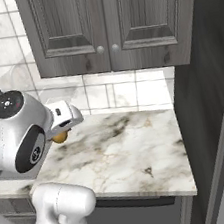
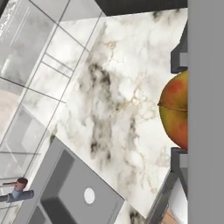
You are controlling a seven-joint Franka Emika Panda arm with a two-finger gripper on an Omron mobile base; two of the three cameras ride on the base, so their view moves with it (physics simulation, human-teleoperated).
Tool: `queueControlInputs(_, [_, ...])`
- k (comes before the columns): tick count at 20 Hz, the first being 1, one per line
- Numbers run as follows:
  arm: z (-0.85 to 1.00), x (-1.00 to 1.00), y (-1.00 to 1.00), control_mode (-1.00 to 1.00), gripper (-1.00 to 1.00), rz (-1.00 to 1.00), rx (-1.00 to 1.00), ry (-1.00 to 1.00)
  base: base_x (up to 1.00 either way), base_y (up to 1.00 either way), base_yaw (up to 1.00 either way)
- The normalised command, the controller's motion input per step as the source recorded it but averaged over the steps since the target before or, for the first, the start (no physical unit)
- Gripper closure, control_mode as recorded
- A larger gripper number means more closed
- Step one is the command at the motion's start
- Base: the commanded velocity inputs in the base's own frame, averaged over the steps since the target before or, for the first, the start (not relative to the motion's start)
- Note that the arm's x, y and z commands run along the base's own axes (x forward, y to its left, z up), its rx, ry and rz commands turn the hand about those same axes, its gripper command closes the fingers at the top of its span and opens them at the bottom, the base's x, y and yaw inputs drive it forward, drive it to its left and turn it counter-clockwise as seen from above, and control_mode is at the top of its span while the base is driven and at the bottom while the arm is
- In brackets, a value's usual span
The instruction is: Place the beer on the top shelf of the fridge to keep it out of children's reach, and place the lemon and apple on lower shelves for easy access.
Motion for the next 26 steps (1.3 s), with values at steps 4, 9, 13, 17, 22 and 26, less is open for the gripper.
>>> queueControlInputs(4, [0.0, -0.04, 0.0, -1.0, 1.0, 0.01, 0.0, -0.04, 0.0, 0.0, 0.0])
queueControlInputs(9, [0.0, 0.0, 0.0, -1.0, 1.0, 0.0, -0.01, 0.0, 0.0, 0.0, 0.0])
queueControlInputs(13, [0.0, 0.0, 0.0, 1.0, 1.0, 0.0, 0.0, 0.0, -0.39, -0.04, 0.0])
queueControlInputs(17, [0.0, 0.0, 0.0, 1.0, 1.0, 0.0, 0.0, 0.0, -0.88, -0.31, -0.05])
queueControlInputs(22, [0.0, 0.0, 0.0, 1.0, 1.0, 0.0, 0.0, 0.0, -0.92, -0.48, -0.16])
queueControlInputs(26, [0.0, 0.0, 0.0, 1.0, 1.0, 0.0, 0.0, 0.0, -0.22, -0.73, -0.34])
